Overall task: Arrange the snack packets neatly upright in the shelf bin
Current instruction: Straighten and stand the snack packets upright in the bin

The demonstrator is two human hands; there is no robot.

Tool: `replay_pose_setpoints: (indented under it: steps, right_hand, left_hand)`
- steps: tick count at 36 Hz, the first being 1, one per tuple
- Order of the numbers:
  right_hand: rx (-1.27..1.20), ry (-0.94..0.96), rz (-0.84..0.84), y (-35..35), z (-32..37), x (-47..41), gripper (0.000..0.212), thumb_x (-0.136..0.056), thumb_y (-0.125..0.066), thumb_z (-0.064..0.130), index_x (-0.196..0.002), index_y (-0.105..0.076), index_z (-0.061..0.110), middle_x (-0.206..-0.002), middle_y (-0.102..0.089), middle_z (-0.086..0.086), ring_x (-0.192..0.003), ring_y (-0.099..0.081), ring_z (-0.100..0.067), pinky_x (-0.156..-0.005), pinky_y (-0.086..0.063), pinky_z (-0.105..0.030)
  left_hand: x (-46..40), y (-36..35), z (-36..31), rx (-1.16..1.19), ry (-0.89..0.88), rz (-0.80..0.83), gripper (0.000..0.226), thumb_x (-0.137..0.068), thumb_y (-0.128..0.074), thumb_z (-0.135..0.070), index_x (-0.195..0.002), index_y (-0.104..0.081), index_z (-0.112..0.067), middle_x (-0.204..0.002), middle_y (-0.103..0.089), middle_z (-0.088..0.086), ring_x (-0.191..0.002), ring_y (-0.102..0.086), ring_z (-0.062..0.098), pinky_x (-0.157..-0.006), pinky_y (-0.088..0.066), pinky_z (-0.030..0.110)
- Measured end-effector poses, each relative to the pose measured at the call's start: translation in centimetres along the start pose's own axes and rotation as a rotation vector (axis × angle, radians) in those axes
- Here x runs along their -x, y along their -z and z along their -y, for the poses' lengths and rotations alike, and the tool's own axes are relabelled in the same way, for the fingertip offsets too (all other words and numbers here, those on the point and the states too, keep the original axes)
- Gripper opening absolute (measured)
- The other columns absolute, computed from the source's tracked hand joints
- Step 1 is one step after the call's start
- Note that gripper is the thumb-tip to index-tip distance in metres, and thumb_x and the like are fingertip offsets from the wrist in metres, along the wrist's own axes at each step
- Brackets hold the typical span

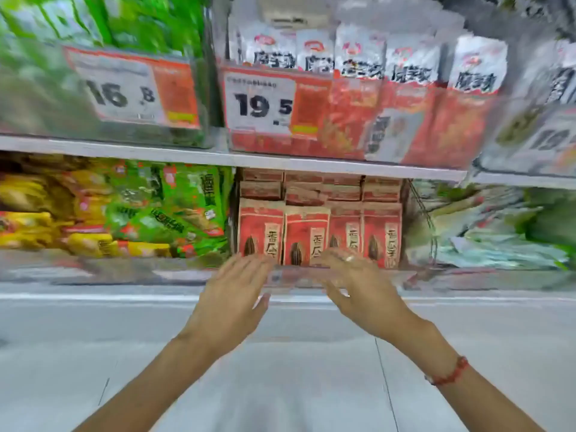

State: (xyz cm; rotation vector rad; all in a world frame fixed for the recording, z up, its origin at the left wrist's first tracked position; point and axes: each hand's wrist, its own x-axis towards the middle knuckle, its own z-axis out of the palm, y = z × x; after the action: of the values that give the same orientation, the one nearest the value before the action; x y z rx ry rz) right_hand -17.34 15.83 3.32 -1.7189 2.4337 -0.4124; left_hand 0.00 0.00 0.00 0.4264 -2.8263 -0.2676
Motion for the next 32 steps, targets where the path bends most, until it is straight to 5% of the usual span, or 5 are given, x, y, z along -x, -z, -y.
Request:
replay_pose_setpoints:
  steps: [6,9,14,29,32]
  right_hand:
    - [0.137,0.067,-0.361,-4.3,-2.6,-0.6,0.035,-0.087,-0.058,0.027,-0.121,-0.061,0.018,-0.117,-0.062,-0.001,-0.111,-0.051,-0.019,-0.093,-0.035,-0.027]
    - [0.163,0.010,-0.435,-5.7,-2.9,-0.7,0.040,-0.091,-0.045,0.043,-0.116,-0.063,0.019,-0.112,-0.066,0.003,-0.102,-0.059,-0.020,-0.088,-0.042,-0.032]
    - [0.233,-0.034,-0.574,-6.7,-3.2,-0.1,0.025,-0.084,-0.069,0.034,-0.101,-0.066,0.016,-0.092,-0.069,0.004,-0.084,-0.063,-0.021,-0.072,-0.049,-0.033]
    - [0.144,-0.128,-0.490,-6.2,-4.8,1.4,0.022,-0.076,-0.078,0.030,-0.088,-0.063,0.019,-0.071,-0.058,0.008,-0.075,-0.058,-0.021,-0.064,-0.034,-0.026]
    - [0.100,-0.120,-0.509,-5.8,-4.8,1.4,0.021,-0.077,-0.078,0.029,-0.089,-0.065,0.018,-0.073,-0.057,0.009,-0.075,-0.054,-0.017,-0.066,-0.034,-0.025]
  left_hand:
    - [-0.3,-3.8,0.9,-0.080,-0.077,-0.193,0.044,-0.085,-0.048,-0.030,-0.123,-0.062,-0.012,-0.120,-0.066,-0.001,-0.108,-0.062,0.018,-0.101,-0.035,0.031]
    - [-0.6,-4.4,1.0,-0.130,-0.072,-0.301,0.034,-0.080,-0.070,-0.022,-0.113,-0.065,-0.015,-0.102,-0.070,-0.003,-0.092,-0.067,0.020,-0.082,-0.040,0.027]
    - [-0.9,-4.7,1.0,-0.189,-0.066,-0.339,0.039,-0.067,-0.085,-0.019,-0.101,-0.067,-0.018,-0.083,-0.069,-0.005,-0.072,-0.066,0.019,-0.058,-0.051,0.028]
    - [-1.0,-4.2,-0.5,-0.250,0.092,-0.301,0.055,-0.029,-0.095,-0.017,-0.076,-0.066,-0.023,-0.061,-0.062,-0.011,-0.053,-0.059,0.012,-0.043,-0.041,0.020]
    - [-1.1,-3.6,-0.9,-0.196,0.132,-0.289,0.044,-0.048,-0.090,-0.013,-0.086,-0.068,-0.021,-0.071,-0.067,-0.007,-0.064,-0.063,0.016,-0.053,-0.042,0.023]
